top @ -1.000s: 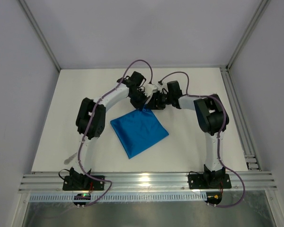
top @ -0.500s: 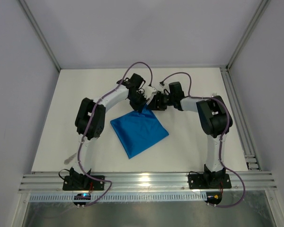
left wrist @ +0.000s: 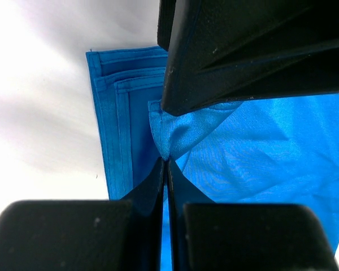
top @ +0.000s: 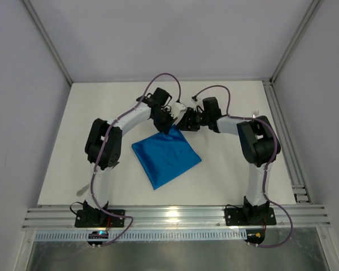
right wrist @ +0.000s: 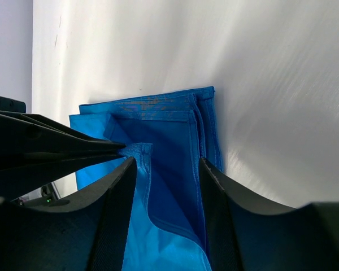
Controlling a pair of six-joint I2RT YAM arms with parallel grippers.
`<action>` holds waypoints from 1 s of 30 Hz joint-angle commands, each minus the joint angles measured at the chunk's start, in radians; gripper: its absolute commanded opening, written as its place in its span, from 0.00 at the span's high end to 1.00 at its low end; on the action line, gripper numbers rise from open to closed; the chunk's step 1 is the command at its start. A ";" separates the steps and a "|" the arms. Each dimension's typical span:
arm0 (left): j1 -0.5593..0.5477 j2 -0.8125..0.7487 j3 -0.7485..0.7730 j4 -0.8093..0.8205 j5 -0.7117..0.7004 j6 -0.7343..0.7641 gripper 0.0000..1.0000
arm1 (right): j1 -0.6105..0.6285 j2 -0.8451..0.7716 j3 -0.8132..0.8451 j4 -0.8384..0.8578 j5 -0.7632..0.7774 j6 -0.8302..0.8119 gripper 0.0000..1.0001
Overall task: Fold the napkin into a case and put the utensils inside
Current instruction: Pick up the top corner of the square-folded napkin from the center of the board.
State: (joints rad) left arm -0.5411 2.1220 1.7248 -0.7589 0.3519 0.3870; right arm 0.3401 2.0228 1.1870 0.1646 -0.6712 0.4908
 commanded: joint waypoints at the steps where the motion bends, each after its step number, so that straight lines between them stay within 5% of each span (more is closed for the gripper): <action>1: 0.003 -0.053 -0.004 0.038 0.015 0.016 1.00 | 0.000 -0.039 -0.009 0.053 -0.011 0.018 0.49; 7: 0.003 -0.046 -0.001 0.040 0.010 0.012 1.00 | 0.020 0.013 -0.001 0.105 -0.051 0.069 0.65; 17: 0.001 -0.042 0.004 0.050 -0.001 0.004 1.00 | 0.037 0.048 0.005 0.127 -0.077 0.097 0.68; 22: 0.003 -0.037 0.004 0.046 -0.002 0.004 0.99 | 0.040 0.050 0.006 0.133 -0.082 0.097 0.96; 30: 0.015 -0.068 0.005 0.033 -0.013 -0.033 0.61 | 0.053 0.019 -0.004 0.130 -0.054 0.077 0.96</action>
State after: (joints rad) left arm -0.5381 2.1212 1.7248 -0.7475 0.3389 0.3744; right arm 0.3794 2.0758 1.1790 0.2604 -0.7338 0.5846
